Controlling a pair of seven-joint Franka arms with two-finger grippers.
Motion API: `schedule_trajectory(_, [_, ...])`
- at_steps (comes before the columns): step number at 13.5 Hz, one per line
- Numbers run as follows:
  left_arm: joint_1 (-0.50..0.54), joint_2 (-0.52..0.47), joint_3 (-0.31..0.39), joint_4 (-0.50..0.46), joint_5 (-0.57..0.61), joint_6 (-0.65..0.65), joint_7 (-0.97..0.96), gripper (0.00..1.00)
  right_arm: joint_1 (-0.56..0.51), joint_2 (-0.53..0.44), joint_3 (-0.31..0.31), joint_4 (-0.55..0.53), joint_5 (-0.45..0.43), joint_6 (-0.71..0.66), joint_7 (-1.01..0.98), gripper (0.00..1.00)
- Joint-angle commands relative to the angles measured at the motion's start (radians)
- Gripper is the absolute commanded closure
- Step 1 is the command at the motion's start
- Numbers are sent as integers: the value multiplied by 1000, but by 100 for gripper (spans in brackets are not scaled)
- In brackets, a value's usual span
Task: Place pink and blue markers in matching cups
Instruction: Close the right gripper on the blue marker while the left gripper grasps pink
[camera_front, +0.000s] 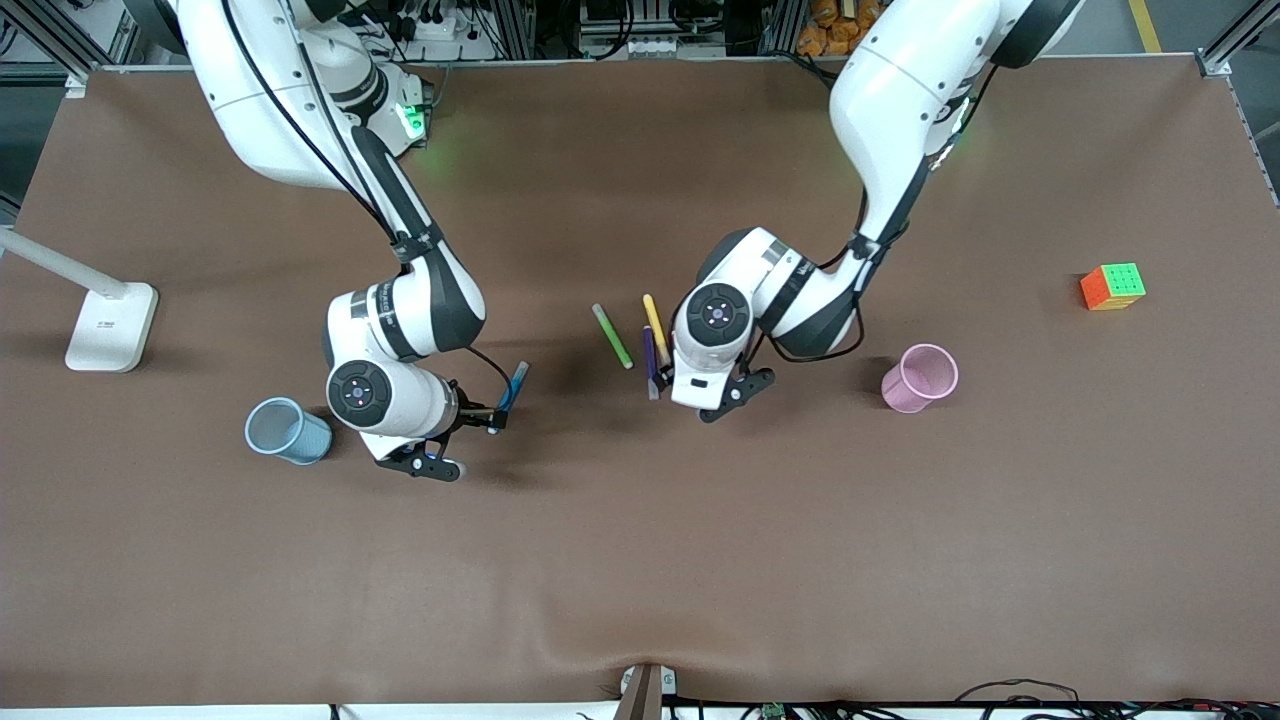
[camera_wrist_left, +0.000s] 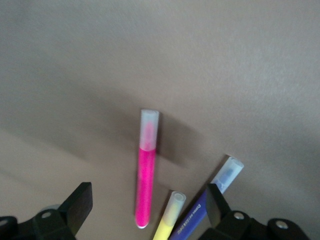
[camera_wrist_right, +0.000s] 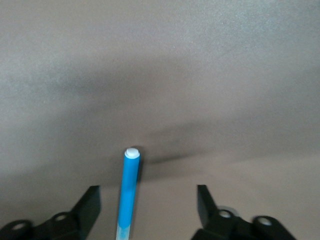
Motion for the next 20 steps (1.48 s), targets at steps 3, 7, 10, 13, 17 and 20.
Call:
schedule_trajectory(3, [-33,46,26,18,3,53,-42,0,15,49,-7,-1,14,77,21,39])
schedule_trajectory(7, [-33,58,26,18,3,70,-62,0,37,68,-8,3,37,91,21,44])
schedule_trajectory(10, [-33,64,26,18,3,71,-62,22,51,74,-8,2,37,108,21,56])
schedule_trajectory(13, [-33,64,27,18,3,71,-63,39,45,77,-8,0,36,110,21,90])
schedule_trajectory(17, [-32,64,27,18,3,70,-62,53,38,74,-10,2,36,108,21,100])
schedule_trajectory(20, [-29,63,27,18,3,71,-59,62,11,21,-14,38,33,17,0,100])
